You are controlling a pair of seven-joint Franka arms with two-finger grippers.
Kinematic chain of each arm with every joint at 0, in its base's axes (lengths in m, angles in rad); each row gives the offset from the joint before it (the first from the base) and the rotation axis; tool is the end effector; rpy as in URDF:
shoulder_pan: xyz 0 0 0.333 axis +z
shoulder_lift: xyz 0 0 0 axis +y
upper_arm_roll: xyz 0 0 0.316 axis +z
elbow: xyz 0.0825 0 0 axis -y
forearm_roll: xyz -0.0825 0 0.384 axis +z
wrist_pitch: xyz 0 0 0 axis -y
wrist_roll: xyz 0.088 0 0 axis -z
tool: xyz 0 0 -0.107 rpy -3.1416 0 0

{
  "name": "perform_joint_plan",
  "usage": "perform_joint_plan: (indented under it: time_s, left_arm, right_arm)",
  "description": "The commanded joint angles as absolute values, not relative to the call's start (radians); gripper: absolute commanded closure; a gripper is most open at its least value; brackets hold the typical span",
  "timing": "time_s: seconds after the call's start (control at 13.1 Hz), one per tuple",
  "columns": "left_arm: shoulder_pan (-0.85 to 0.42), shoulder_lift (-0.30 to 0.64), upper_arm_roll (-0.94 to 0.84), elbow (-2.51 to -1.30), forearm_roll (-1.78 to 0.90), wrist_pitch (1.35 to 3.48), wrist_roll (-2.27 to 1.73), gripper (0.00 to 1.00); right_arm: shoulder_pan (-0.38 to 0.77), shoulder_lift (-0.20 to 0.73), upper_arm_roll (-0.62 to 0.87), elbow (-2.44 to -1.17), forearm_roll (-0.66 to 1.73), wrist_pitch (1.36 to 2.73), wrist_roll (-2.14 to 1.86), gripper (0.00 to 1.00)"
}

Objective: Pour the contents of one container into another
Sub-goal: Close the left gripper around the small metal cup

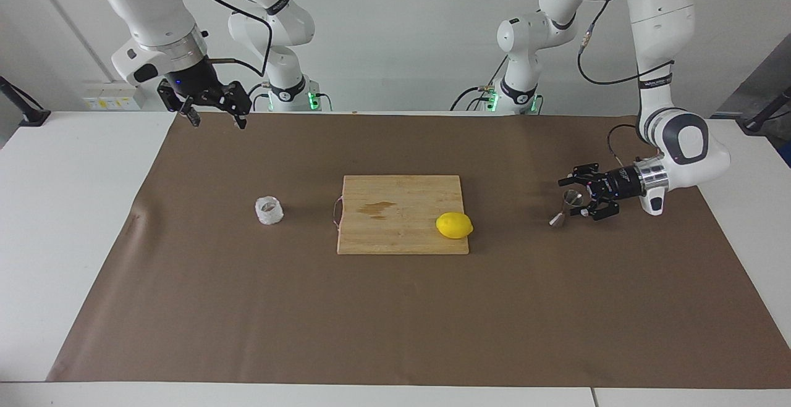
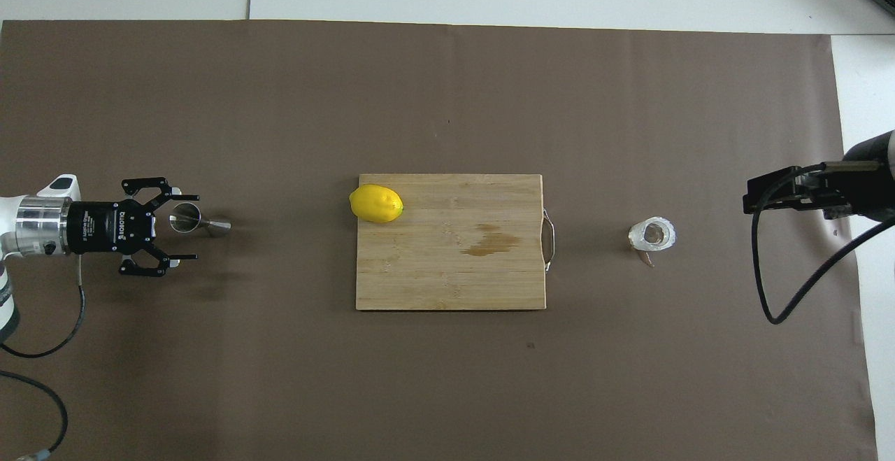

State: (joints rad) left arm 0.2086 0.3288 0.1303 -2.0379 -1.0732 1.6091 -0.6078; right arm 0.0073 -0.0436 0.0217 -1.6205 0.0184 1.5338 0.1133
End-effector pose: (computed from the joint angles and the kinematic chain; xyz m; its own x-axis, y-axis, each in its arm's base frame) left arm 0.5366 0.0908 0.2861 0.1056 0.3948 -0.9127 0.9943 -0.0557 0.0909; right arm 0.5362 0.0178 0.6218 0.9955 -0.0836 -0.0448 -0.0842 -0.9964 -0.0125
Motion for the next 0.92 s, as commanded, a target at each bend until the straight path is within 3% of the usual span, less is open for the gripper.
perform_joint_plan:
  time_s: [0.0, 0.84]
  left_arm:
    - [0.198, 0.302, 0.144, -2.069, -1.092, 1.597, -0.623, 0.08]
    - [0.210, 0.302, 0.147, -2.069, -1.088, 1.595, -0.624, 0.10]
  right_arm:
    - [0.000, -0.067, 0.021, -1.647, 0.025, 1.543, 0.097, 0.00]
    - [0.000, -0.067, 0.021, -1.646, 0.025, 1.543, 0.097, 0.00]
